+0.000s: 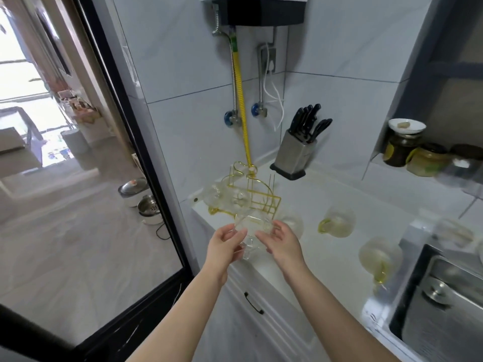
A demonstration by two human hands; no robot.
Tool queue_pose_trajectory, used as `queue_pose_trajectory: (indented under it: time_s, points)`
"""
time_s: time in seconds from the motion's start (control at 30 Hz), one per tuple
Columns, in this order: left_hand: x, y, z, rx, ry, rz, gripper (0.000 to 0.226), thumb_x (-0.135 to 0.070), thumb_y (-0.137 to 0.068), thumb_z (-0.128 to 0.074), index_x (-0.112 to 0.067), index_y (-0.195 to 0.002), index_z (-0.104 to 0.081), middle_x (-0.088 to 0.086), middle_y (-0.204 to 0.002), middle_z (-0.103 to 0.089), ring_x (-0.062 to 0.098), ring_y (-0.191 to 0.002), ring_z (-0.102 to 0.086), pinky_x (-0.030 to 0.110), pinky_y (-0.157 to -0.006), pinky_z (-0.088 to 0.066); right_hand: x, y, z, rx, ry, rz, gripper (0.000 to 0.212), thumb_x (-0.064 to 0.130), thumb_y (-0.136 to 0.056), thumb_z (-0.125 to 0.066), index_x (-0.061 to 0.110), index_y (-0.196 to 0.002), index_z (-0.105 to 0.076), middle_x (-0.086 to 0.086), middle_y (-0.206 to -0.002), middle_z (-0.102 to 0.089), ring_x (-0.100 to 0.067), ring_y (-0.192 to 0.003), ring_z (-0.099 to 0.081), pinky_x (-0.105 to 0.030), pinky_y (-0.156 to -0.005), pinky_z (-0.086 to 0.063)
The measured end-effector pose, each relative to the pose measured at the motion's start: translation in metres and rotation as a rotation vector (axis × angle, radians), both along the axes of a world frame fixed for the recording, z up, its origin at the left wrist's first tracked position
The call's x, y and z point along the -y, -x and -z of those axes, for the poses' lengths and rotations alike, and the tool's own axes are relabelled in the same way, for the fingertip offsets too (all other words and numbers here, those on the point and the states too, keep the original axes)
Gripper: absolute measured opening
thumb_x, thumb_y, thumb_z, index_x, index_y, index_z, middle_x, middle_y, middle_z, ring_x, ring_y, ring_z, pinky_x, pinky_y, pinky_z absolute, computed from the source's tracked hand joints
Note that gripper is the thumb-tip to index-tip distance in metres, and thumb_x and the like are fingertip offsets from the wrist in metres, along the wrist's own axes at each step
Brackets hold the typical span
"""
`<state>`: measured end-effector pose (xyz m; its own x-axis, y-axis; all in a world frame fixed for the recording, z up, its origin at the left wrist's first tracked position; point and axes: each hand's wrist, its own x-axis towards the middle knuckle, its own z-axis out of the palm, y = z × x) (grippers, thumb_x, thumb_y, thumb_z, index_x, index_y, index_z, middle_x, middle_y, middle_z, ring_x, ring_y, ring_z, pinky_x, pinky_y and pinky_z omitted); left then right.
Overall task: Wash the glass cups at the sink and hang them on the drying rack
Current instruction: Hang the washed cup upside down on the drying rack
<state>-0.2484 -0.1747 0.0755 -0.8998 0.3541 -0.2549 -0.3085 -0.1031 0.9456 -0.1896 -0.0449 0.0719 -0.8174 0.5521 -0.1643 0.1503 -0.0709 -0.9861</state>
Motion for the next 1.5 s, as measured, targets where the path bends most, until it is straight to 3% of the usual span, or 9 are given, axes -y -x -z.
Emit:
queue_pose_trajectory:
  time_s: [0.27,0.47,0.57,0.8,0.97,1.1,1.17,1.33,1.5]
  points:
    - [-0.056,0.062,0.013,0.026,0.046,-0.034,0.027,-0.019,-0.088,-0.070,-0.009,-0.110,-0.057,0.004,-0.082,-0.063,0.016,-0.067,-0.059,0.029,-0.072,-0.055,-0.056,0.064,0.019,0.057,0.018,0.019,0.057,0.021,-0.078,-0.078,0.011,-0.128,-0.053,-0.005,-0.120,-0.064,-0.019,-0.109,-0.062,-0.040,-0.098,-0.050]
    - [-0.090,0.105,0.032,-0.007,0.173,-0.064,0.032,-0.018,-0.088,-0.070,-0.008,-0.116,-0.059,0.009,-0.090,-0.062,0.017,-0.074,-0.062,0.023,-0.062,-0.057,-0.088,0.101,0.036,0.102,-0.014,0.020,0.030,0.014,-0.081,-0.074,0.019,-0.108,-0.061,0.006,-0.094,-0.069,-0.010,-0.088,-0.066,-0.030,-0.084,-0.052]
    - [-0.097,0.124,0.040,0.037,0.198,-0.071,0.029,-0.017,-0.087,-0.071,-0.009,-0.112,-0.061,0.008,-0.090,-0.064,0.018,-0.074,-0.063,0.024,-0.062,-0.056,-0.097,0.117,0.047,0.164,-0.076,0.016,0.021,0.019,-0.081,-0.074,0.021,-0.099,-0.064,0.002,-0.100,-0.071,-0.009,-0.087,-0.066,-0.029,-0.081,-0.052]
    - [-0.101,0.160,0.067,0.097,0.302,-0.049,0.020,-0.020,-0.083,-0.075,-0.010,-0.096,-0.064,0.006,-0.085,-0.068,0.020,-0.074,-0.064,0.038,-0.081,-0.058,-0.101,0.149,0.066,0.352,-0.148,0.027,0.049,0.028,-0.081,-0.073,0.009,-0.124,-0.059,-0.006,-0.116,-0.067,-0.023,-0.106,-0.063,-0.042,-0.097,-0.049]
    - [-0.107,0.168,0.080,0.146,0.340,-0.036,0.015,-0.024,-0.084,-0.073,-0.013,-0.092,-0.066,0.003,-0.080,-0.069,0.020,-0.073,-0.065,0.042,-0.088,-0.056,-0.099,0.163,0.077,0.371,-0.068,0.115,0.047,0.021,-0.085,-0.070,0.011,-0.127,-0.051,-0.004,-0.122,-0.061,-0.023,-0.105,-0.062,-0.029,-0.064,-0.054]
    - [-0.108,0.176,0.089,0.164,0.385,-0.030,0.015,-0.026,-0.083,-0.074,-0.014,-0.084,-0.064,0.006,-0.075,-0.070,0.025,-0.076,-0.069,0.042,-0.086,-0.057,-0.096,0.169,0.082,0.405,-0.134,0.176,0.052,0.020,-0.085,-0.070,0.010,-0.131,-0.049,-0.011,-0.126,-0.060,-0.025,-0.112,-0.059,-0.042,-0.096,-0.050]
    - [-0.107,0.179,0.090,0.159,0.394,-0.008,0.017,-0.026,-0.082,-0.075,-0.014,-0.083,-0.064,0.006,-0.075,-0.071,0.025,-0.077,-0.070,0.042,-0.085,-0.057,-0.093,0.171,0.081,0.416,-0.158,0.186,0.051,0.020,-0.085,-0.070,0.008,-0.131,-0.050,-0.009,-0.121,-0.060,-0.023,-0.110,-0.058,-0.036,-0.100,-0.046]
    - [-0.102,0.189,0.090,0.135,0.412,0.059,0.018,-0.025,-0.082,-0.076,-0.013,-0.087,-0.063,0.006,-0.077,-0.071,0.023,-0.077,-0.070,0.039,-0.082,-0.059,-0.091,0.170,0.085,0.419,-0.235,0.226,0.042,0.021,-0.082,-0.073,0.009,-0.119,-0.058,0.004,-0.092,-0.058,-0.013,-0.087,-0.056,-0.022,-0.082,-0.041]
    - [-0.090,0.196,0.084,0.075,0.421,0.130,0.012,-0.023,-0.085,-0.073,-0.016,-0.085,-0.063,0.006,-0.086,-0.069,0.022,-0.080,-0.068,0.036,-0.076,-0.060,-0.088,0.168,0.082,0.413,-0.312,0.254,0.032,0.021,-0.082,-0.074,0.012,-0.109,-0.060,0.002,-0.088,-0.056,-0.015,-0.083,-0.053,-0.016,-0.068,-0.038]
